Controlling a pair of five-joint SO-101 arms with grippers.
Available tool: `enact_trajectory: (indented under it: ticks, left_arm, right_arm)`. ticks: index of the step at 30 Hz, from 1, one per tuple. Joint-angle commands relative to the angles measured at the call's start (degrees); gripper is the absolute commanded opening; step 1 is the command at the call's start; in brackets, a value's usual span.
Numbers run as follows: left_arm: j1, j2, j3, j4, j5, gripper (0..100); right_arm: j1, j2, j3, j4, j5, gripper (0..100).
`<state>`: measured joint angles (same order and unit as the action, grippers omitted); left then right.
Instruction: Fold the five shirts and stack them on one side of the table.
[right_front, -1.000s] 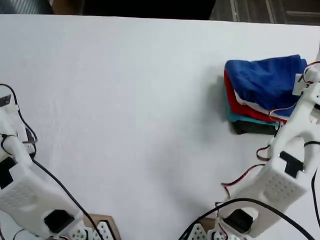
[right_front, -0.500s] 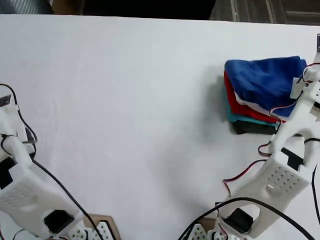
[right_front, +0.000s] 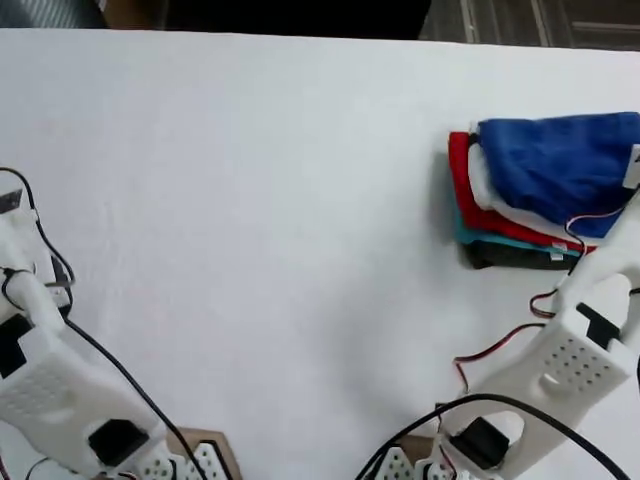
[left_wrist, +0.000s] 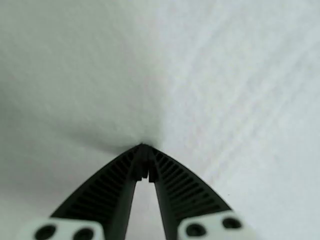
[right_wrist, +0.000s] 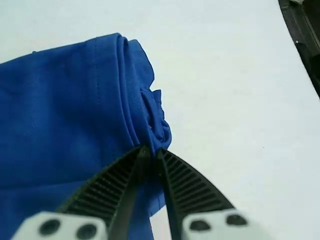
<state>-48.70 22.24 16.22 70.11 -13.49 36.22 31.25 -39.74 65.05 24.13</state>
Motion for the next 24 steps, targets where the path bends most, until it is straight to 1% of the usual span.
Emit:
enact_trajectory:
  ticks: [1,6,8,9,13,15,16,18,22,24]
  left_arm:
    - [0.6,0.2,2.2,-0.3,0.2,3]
    - [0.6,0.2,2.2,-0.3,0.2,3]
    - [0.6,0.2,2.2,-0.3,0.3,3]
    - [0.7,0.2,2.2,-0.3,0.3,3]
    - [2.2,0.0,0.0,0.4,0.0,3]
    - [4.7,-1.5,-3.6,3.6,0.3,3]
    - [6.2,-3.0,-5.6,5.7,0.4,3]
    - [9.8,-7.5,-10.0,10.0,0.4,3]
    - [16.9,-19.3,-17.5,19.6,0.1,3]
    - [20.4,-26.5,-18.3,24.1,0.0,3]
  right_arm:
    - [0.6,-3.6,-2.5,0.1,-0.2,2.0]
    - [0.0,-2.6,-1.8,0.3,-0.2,2.5]
    - [0.0,-2.9,-1.7,0.5,-0.2,5.0]
    - [0.0,-3.0,-2.1,1.2,-0.2,8.3]
    - [-0.8,-4.0,-6.2,6.6,-0.2,27.6]
    - [-1.8,-5.6,-9.1,10.7,-0.6,35.1]
    - [-2.8,-6.6,-10.8,13.0,-0.7,36.9]
    - [-5.2,-8.8,-13.6,18.6,-0.7,37.2]
    - [-13.5,-13.3,-14.8,33.8,-0.7,37.2]
    - [-15.0,-16.7,-10.4,33.6,-1.7,37.2]
